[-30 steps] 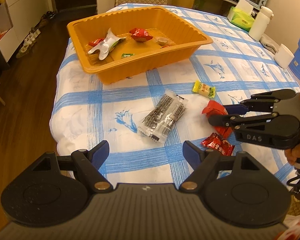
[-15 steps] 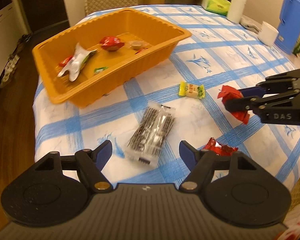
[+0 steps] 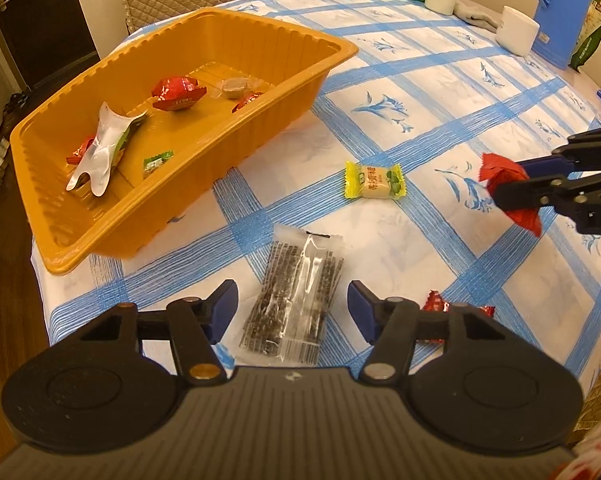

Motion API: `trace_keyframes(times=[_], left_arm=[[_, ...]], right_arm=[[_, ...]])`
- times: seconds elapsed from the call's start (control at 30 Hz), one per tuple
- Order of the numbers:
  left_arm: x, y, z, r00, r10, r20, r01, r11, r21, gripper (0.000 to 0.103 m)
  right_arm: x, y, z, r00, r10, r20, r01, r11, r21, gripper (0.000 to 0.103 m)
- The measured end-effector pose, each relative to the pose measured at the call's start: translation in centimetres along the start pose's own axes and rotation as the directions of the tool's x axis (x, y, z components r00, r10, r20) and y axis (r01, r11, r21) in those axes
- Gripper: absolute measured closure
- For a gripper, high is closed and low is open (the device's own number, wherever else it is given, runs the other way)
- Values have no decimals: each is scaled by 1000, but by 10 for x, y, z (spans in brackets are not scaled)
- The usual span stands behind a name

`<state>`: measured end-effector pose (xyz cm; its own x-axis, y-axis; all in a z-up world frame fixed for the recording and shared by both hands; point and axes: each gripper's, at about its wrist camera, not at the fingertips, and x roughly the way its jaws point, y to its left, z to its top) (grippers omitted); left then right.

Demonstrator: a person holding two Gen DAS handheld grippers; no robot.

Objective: Organize snacks
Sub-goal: 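Grasp the clear seaweed-stick pack with the left tool while the right tool holds the red packet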

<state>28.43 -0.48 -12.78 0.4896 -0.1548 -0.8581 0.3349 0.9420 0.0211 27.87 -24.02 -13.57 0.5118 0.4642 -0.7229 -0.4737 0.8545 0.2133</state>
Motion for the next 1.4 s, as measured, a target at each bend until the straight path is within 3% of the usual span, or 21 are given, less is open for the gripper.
trace_keyframes(times=[0.27, 0.43, 0.87, 1.4], left_arm=[[3, 0, -1, 1000, -7, -19, 6, 1000, -15, 63], [2, -2, -2, 1000, 0, -17, -1, 999, -37, 67], [-6, -5, -9, 1000, -20, -8, 19, 994, -107, 68], [-64, 8, -8, 995, 8, 99, 13, 978, -207, 68]], right_arm=[[-2, -4, -2, 1000, -8, 2, 8, 1000, 20, 77], [-1, -3, -2, 1000, -6, 1, 6, 1000, 18, 77], [1, 3, 1, 1000, 13, -1, -13, 1000, 3, 77], [-3, 13, 15, 999, 45, 20, -45, 999, -13, 77]])
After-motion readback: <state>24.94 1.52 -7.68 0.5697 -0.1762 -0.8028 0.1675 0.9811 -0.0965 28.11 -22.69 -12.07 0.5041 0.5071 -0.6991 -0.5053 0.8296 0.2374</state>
